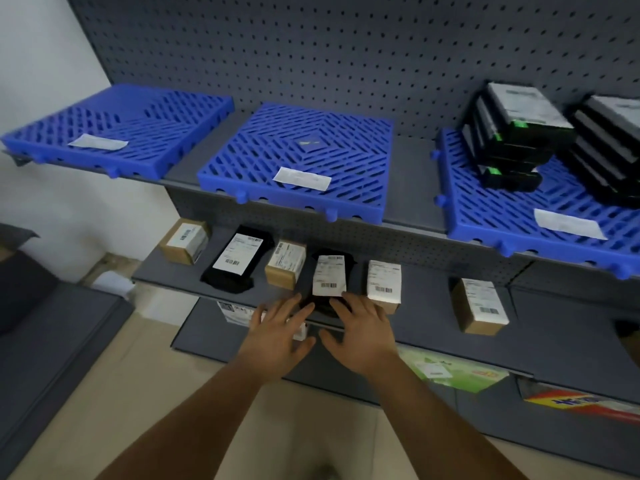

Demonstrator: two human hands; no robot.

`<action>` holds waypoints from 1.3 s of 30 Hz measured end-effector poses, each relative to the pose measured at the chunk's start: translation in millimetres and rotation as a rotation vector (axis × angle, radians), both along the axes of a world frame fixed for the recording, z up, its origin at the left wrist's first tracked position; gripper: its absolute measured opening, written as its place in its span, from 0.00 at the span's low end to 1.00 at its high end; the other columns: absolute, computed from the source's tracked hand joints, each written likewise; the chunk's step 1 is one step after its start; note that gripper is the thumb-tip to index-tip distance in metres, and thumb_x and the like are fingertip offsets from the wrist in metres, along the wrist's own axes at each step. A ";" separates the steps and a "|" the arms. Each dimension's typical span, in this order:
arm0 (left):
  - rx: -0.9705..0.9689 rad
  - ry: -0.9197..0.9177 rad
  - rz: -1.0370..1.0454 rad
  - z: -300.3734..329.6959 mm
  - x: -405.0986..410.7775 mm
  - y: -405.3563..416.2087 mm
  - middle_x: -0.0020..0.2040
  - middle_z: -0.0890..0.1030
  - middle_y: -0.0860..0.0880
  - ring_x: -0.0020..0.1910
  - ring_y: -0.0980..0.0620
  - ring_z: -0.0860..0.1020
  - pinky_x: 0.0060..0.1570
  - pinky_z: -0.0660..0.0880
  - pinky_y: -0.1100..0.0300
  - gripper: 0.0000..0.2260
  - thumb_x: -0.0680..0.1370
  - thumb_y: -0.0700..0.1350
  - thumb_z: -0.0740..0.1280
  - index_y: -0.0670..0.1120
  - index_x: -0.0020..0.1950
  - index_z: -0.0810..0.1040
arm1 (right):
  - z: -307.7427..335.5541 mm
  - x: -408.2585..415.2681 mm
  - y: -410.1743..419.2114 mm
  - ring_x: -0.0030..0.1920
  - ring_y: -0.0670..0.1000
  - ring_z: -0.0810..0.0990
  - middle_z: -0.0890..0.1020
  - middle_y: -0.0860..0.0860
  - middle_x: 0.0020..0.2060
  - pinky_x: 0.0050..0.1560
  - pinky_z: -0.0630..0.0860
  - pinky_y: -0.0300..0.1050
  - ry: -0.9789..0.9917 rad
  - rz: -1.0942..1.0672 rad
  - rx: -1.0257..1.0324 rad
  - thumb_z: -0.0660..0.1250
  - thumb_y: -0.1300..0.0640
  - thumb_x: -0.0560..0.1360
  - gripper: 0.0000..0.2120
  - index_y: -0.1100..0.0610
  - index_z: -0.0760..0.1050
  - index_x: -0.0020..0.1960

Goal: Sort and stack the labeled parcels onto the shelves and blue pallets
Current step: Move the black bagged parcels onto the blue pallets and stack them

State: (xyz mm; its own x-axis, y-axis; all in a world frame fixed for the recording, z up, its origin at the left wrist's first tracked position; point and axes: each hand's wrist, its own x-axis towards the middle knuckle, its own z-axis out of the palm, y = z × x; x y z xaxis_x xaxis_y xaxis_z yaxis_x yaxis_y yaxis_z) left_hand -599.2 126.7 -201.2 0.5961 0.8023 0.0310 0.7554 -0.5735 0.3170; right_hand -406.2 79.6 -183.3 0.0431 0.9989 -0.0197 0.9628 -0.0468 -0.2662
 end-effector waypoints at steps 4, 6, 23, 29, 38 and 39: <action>-0.016 0.005 0.023 -24.0 -6.7 27.9 0.73 0.68 0.48 0.71 0.45 0.67 0.68 0.60 0.41 0.26 0.77 0.64 0.55 0.57 0.73 0.64 | -25.5 -1.2 36.1 0.73 0.57 0.61 0.64 0.50 0.74 0.71 0.59 0.58 -0.015 0.019 -0.065 0.55 0.34 0.75 0.32 0.48 0.63 0.75; -0.038 0.018 0.048 -32.9 -9.0 42.8 0.74 0.68 0.48 0.71 0.44 0.67 0.68 0.60 0.39 0.26 0.77 0.64 0.55 0.57 0.74 0.62 | -36.7 0.2 53.7 0.75 0.55 0.57 0.59 0.49 0.76 0.72 0.56 0.56 -0.024 0.019 -0.122 0.54 0.35 0.76 0.32 0.47 0.59 0.76; -0.125 0.076 0.063 -124.6 -36.1 138.0 0.78 0.58 0.50 0.77 0.46 0.53 0.73 0.51 0.42 0.34 0.73 0.68 0.44 0.58 0.78 0.55 | -140.8 -11.9 149.1 0.76 0.58 0.49 0.49 0.47 0.77 0.69 0.61 0.63 -0.015 -0.227 -0.265 0.58 0.35 0.75 0.34 0.44 0.53 0.76; -0.033 0.030 0.050 -157.7 -55.4 181.2 0.77 0.60 0.50 0.76 0.47 0.55 0.72 0.52 0.39 0.31 0.75 0.65 0.50 0.56 0.76 0.59 | -175.6 -16.5 187.5 0.76 0.61 0.44 0.41 0.45 0.77 0.70 0.58 0.67 -0.068 -0.332 -0.294 0.56 0.32 0.75 0.37 0.42 0.45 0.77; 0.086 0.187 0.143 -186.2 -107.5 253.8 0.78 0.58 0.48 0.75 0.43 0.57 0.69 0.52 0.32 0.32 0.74 0.67 0.52 0.55 0.76 0.61 | -205.9 -29.5 200.6 0.76 0.61 0.42 0.39 0.46 0.77 0.67 0.62 0.68 -0.167 -0.397 -0.325 0.54 0.31 0.74 0.40 0.44 0.39 0.77; 0.083 0.199 0.147 -188.2 -110.1 260.4 0.78 0.57 0.49 0.76 0.43 0.56 0.70 0.51 0.32 0.33 0.74 0.68 0.52 0.56 0.76 0.59 | -206.8 -29.8 200.5 0.76 0.61 0.43 0.39 0.45 0.77 0.67 0.62 0.68 -0.173 -0.399 -0.320 0.54 0.31 0.73 0.40 0.43 0.39 0.77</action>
State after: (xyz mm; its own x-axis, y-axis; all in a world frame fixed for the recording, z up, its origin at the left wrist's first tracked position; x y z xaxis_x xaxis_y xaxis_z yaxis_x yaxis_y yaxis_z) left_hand -709.3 387.0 -389.4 0.4745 0.8802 -0.0064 0.8752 -0.4710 0.1102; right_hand -436.0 280.1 -390.1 0.4477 0.8493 -0.2796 0.8821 -0.4707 -0.0172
